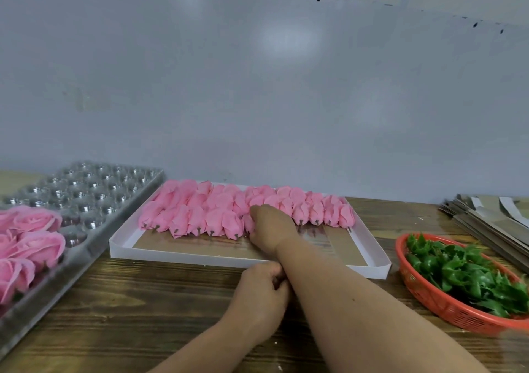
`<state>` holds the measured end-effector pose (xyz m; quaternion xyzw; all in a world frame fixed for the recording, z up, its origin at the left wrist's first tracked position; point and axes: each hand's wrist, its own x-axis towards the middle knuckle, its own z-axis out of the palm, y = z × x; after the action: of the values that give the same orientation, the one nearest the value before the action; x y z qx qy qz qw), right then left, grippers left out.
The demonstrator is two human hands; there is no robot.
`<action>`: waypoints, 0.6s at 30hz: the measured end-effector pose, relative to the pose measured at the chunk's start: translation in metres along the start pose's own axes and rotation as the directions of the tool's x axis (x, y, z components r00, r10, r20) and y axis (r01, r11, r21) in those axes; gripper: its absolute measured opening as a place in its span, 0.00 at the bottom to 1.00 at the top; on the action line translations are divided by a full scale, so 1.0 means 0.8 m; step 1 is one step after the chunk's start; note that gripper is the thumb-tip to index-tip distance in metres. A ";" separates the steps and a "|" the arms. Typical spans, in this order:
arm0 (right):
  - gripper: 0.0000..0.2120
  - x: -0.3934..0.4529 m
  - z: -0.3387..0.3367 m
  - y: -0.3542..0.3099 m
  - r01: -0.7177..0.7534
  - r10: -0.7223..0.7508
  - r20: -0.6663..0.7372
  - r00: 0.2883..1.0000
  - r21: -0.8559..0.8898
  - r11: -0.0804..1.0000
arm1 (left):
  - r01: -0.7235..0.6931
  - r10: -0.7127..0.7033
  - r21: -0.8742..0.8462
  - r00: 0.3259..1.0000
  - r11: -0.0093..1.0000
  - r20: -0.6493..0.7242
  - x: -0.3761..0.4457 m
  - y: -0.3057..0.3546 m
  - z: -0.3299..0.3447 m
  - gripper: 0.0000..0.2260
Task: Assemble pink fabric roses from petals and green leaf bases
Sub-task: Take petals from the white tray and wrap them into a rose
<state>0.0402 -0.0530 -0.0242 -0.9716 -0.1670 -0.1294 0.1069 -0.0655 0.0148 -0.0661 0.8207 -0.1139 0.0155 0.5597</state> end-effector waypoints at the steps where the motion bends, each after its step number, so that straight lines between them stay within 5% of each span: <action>1: 0.08 0.000 0.000 0.000 0.000 0.000 0.004 1.000 -0.003 1.000 | 0.002 -0.002 0.010 1.000 1.000 -0.005 0.000 0.000 0.001 0.09; 8: 0.10 0.001 0.003 -0.004 -0.022 0.023 0.033 0.999 -0.011 1.000 | 0.021 -0.021 0.004 1.000 1.000 -0.012 0.001 0.000 0.000 0.09; 18: 0.07 -0.042 -0.048 0.011 -0.194 0.225 -0.043 0.973 0.368 0.909 | 0.068 -0.068 -0.026 0.998 0.997 0.005 -0.004 0.007 -0.005 0.13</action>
<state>0.0047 -0.0807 0.0010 -0.9412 -0.0779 -0.1250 0.3039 -0.0694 0.0171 -0.0603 0.8166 -0.0871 -0.0068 0.5705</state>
